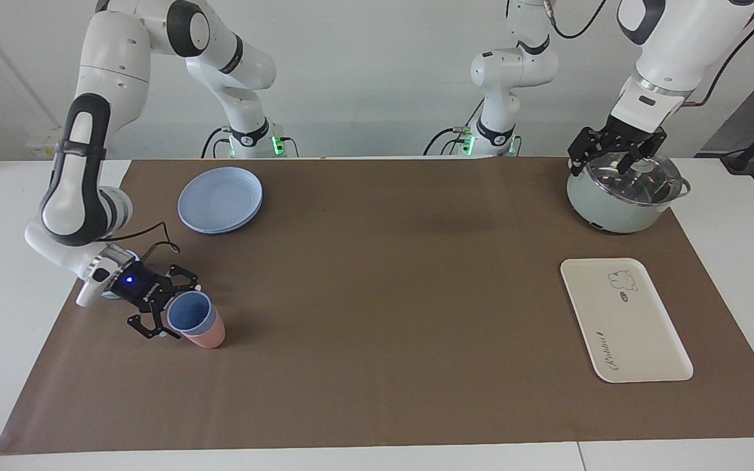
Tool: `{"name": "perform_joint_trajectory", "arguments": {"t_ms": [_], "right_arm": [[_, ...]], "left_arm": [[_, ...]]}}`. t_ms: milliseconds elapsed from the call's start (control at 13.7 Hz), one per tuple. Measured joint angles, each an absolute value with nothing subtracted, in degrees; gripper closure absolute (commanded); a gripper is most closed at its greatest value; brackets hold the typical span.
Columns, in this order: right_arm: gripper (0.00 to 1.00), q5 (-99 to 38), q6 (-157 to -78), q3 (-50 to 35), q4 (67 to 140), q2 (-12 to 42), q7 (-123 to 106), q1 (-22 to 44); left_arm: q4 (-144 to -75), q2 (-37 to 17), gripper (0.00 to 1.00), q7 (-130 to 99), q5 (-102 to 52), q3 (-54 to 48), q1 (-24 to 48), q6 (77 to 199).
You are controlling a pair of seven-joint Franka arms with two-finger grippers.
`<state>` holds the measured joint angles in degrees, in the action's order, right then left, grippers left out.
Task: Place cup on tray
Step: 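Close the right gripper on the rim of the nested cups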
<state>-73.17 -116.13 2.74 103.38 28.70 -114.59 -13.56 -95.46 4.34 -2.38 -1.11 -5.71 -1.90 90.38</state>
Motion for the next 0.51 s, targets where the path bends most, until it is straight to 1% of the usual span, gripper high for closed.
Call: {"name": "perform_joint_trajectory", "arguments": {"t_ms": [512], "right_arm": [[0.0,-75.5,-119.2,2.7,103.2,29.5,-114.6,-11.4]], "left_arm": [[-95.4,4.3,0.0,-2.3,-1.1,-5.6,-1.9,90.5]]}}
